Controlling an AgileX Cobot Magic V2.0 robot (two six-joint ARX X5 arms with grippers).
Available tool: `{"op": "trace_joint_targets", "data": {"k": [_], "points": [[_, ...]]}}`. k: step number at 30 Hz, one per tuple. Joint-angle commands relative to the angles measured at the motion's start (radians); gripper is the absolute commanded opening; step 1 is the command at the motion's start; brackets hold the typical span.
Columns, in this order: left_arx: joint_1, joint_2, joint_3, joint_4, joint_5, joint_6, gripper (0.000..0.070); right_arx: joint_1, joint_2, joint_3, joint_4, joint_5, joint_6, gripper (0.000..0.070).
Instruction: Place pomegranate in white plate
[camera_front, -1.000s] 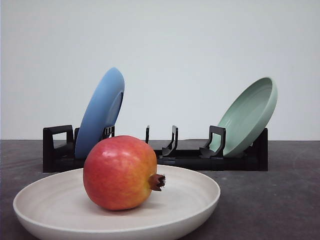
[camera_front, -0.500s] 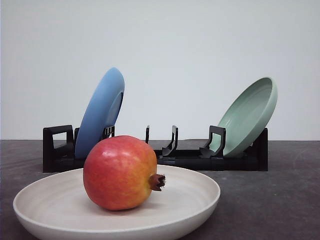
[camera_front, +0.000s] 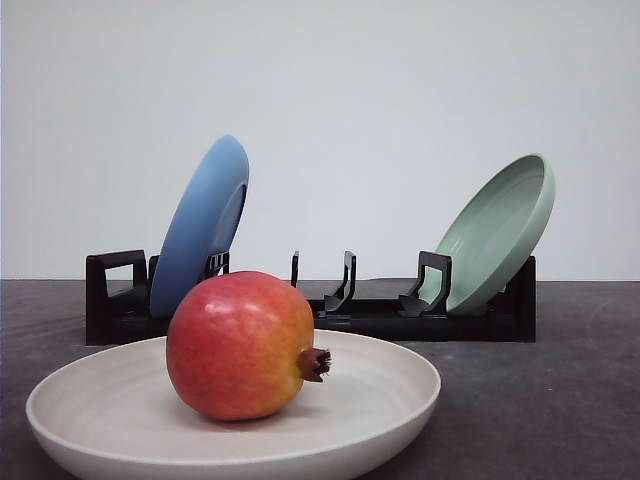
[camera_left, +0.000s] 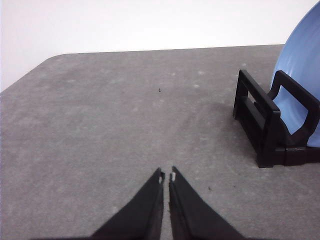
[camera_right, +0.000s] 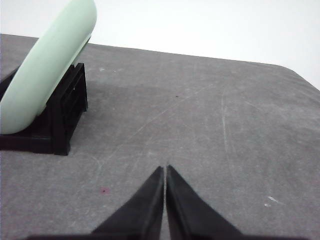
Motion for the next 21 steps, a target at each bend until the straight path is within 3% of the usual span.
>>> {"op": "trace_joint_targets", "data": {"k": [1,21], "points": [[-0.002,-0.002,-0.010,-0.005,0.004,-0.007,0.0000,-0.002,-0.001,-0.005,0.006,0.000,0.008,0.0000],[-0.002,-0.002,-0.010,-0.005,0.004,-0.006,0.0000,-0.002,-0.001,-0.005,0.006,0.000,0.008,0.0000]]}}
